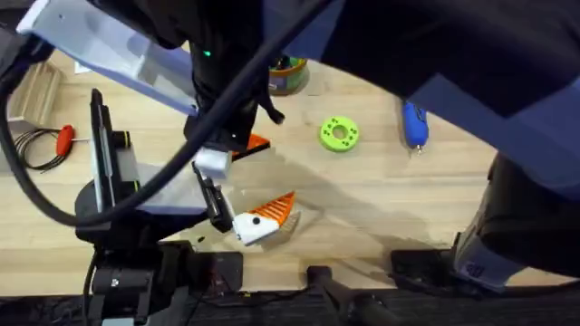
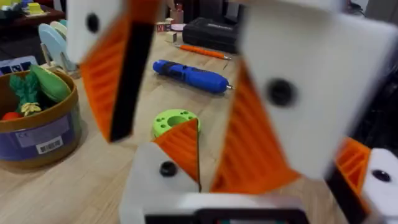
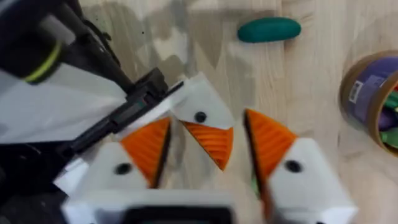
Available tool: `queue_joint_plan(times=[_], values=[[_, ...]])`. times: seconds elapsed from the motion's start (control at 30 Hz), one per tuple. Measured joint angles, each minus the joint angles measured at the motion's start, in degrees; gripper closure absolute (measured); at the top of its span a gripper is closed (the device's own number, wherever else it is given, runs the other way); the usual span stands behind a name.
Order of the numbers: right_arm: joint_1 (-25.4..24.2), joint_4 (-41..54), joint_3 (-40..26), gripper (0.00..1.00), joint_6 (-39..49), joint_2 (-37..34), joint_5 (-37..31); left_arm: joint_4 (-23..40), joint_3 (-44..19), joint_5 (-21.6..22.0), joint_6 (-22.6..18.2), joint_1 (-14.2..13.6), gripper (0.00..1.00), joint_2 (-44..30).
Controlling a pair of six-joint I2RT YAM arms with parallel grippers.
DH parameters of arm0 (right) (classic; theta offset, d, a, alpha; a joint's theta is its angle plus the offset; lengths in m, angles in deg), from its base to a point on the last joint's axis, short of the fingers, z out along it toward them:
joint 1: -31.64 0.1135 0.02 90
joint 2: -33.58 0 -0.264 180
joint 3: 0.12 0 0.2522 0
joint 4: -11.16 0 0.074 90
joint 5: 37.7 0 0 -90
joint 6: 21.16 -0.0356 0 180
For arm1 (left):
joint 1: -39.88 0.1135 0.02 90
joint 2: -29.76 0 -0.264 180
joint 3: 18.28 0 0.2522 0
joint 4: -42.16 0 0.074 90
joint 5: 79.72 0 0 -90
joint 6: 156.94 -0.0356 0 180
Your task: Pick up the gripper from the table and insert it into the empty holder that is missing its gripper. Then pick up a screw, insert it into the mounting hole, and use the screwdriver to tighten it. Finally, clean up the table by picking up the vegetable and placing it into the bucket.
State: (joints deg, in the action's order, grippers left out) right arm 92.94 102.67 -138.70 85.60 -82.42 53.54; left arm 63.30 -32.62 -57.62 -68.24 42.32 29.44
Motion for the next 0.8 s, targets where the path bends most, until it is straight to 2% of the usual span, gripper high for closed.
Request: queue_joint_plan(times=[0.03,0.07,0.1,0.53,0.63,0.8], values=[[0.00,0.22,0.00,0.212,0.12,0.00,-0.32,0.00,0.00,0.00,0.02,0.02,0.016,0.00],[-0.13,0.46,-0.04,0.116,0.43,0.00,-0.57,0.00,0.00,-0.04,0.00,0.02,0.015,0.00],[-0.31,0.45,-0.11,0.090,0.43,0.00,-0.64,0.00,0.00,-0.02,0.00,0.00,0.016,0.00],[-1.25,-0.11,0.17,0.079,-2.97,0.51,-0.73,-0.02,0.00,-0.02,-0.20,0.00,0.015,0.00],[-2.17,-3.57,4.17,0.079,-4.30,3.52,-0.53,-0.02,0.00,-0.04,-0.22,0.00,0.015,0.00],[-5.09,-10.97,16.62,0.079,-7.50,13.71,-0.11,-0.02,0.00,-0.04,-0.22,0.00,0.015,0.00]])
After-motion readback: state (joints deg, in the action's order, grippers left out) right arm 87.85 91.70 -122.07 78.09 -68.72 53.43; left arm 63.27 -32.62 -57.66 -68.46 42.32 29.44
